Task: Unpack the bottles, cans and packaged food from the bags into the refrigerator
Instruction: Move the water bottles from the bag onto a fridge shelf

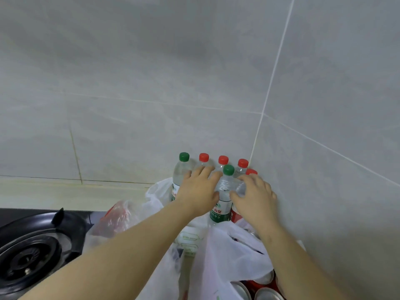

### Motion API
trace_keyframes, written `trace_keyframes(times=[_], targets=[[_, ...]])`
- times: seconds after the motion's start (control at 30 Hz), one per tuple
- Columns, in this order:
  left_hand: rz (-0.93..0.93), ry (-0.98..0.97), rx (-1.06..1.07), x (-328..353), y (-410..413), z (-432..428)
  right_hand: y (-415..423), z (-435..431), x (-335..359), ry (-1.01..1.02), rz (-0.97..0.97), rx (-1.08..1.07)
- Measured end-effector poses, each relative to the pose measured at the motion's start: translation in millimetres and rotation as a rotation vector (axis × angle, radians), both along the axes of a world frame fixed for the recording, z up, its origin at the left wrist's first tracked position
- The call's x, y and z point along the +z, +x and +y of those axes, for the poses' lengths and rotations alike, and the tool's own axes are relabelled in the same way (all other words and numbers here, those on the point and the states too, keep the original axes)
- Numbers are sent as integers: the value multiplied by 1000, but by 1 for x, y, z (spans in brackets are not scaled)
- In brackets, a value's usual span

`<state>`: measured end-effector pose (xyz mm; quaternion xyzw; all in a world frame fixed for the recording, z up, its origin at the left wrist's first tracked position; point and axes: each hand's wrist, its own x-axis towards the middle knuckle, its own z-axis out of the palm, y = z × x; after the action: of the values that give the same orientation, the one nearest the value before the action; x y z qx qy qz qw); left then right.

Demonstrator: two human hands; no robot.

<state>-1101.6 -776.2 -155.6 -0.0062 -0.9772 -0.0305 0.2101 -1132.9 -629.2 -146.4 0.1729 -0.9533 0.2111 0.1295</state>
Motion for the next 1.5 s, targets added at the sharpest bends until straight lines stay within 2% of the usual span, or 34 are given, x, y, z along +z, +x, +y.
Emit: trace_keyframes(times=[0.3, 0.53, 0.7, 0.83, 0.9, 1.0, 1.13, 1.2, 1.33, 1.5], targets=[[-279, -2, -11, -2, -61, 8, -53, -2, -7, 48, -123, -23], [-320, -39, -7, 11, -73, 8, -67, -8, -11, 75, -178, 0], [-319, 177, -41, 16, -78, 21, -71, -1, -13, 79, -140, 4], [-210, 174, -24, 15, -78, 25, -69, 0, -16, 54, -119, 15], [-220, 192, -50, 8, -74, 24, -67, 0, -17, 51, -112, 15], [-184, 427, -59, -6, -63, 20, -65, 0, -16, 45, -97, 17], [-179, 1181, 52, -17, -46, 12, -61, 1, -16, 38, -86, 30], [-231, 1410, 110, -21, -40, 9, -59, 1, -18, 40, -74, 27], [-147, 1532, 154, -21, -36, 4, -54, 3, -18, 45, -48, 15], [-110, 1380, 134, -8, -32, -7, -54, 5, -17, 64, -44, 18]])
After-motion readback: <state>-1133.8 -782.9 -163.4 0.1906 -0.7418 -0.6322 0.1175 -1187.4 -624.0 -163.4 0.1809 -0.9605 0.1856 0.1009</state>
